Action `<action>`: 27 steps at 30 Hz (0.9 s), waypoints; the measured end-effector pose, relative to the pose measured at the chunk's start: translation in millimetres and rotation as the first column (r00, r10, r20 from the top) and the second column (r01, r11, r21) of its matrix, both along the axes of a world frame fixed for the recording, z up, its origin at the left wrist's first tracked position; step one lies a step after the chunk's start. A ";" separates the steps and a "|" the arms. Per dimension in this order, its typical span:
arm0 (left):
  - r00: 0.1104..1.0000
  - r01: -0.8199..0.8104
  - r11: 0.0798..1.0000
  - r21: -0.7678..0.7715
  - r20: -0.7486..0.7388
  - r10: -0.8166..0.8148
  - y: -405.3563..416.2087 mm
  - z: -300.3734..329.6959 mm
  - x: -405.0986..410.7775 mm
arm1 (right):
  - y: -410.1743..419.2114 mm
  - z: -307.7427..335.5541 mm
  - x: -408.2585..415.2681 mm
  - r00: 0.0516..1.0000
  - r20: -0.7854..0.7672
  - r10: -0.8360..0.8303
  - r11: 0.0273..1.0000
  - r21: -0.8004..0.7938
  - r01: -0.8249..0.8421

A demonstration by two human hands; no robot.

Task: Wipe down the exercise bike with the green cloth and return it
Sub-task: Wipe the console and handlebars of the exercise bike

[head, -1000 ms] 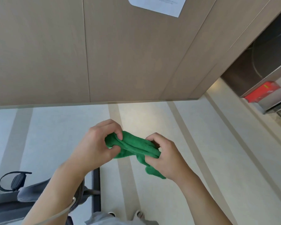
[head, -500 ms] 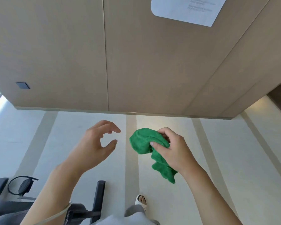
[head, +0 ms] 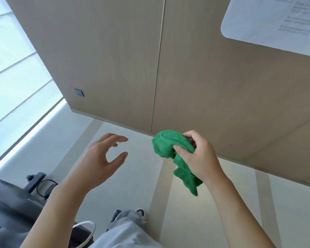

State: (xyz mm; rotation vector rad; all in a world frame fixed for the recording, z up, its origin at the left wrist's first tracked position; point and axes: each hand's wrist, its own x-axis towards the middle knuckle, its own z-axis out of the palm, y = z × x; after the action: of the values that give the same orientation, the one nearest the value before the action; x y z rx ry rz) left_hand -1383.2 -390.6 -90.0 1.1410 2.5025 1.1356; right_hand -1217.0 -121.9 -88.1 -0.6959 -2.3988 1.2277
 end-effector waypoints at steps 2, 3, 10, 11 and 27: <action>0.999 -0.026 0.999 -0.020 -0.026 0.026 10.8 -6.0 -22.1 | 15.8 -3.9 -26.0 1.000 -0.006 0.021 1.000 0.005 -0.021; 0.999 -0.038 0.999 -0.024 -0.036 0.037 16.4 -9.5 -34.1 | 23.6 -6.0 -39.5 1.000 -0.004 0.031 0.999 0.009 -0.031; 0.988 -0.123 0.992 -0.016 -0.093 0.121 62.8 -25.9 -140.8 | 75.8 -8.8 -151.4 0.997 0.032 0.075 0.996 0.039 -0.076; 0.986 -0.134 0.991 -0.024 -0.098 0.131 70.1 -24.5 -158.0 | 83.2 -6.7 -167.5 0.996 0.041 0.081 0.996 0.045 -0.083; 0.907 -0.402 0.915 0.039 -0.119 0.404 96.9 -2.5 -357.8 | 146.0 26.1 -418.1 0.959 0.006 0.283 0.958 0.035 -0.283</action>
State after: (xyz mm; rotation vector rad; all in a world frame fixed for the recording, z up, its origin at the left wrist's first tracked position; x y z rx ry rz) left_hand -1741.0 -293.7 -92.5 0.7293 2.9251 1.2035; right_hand -1635.1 24.0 -62.0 -0.3485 -2.5804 1.2864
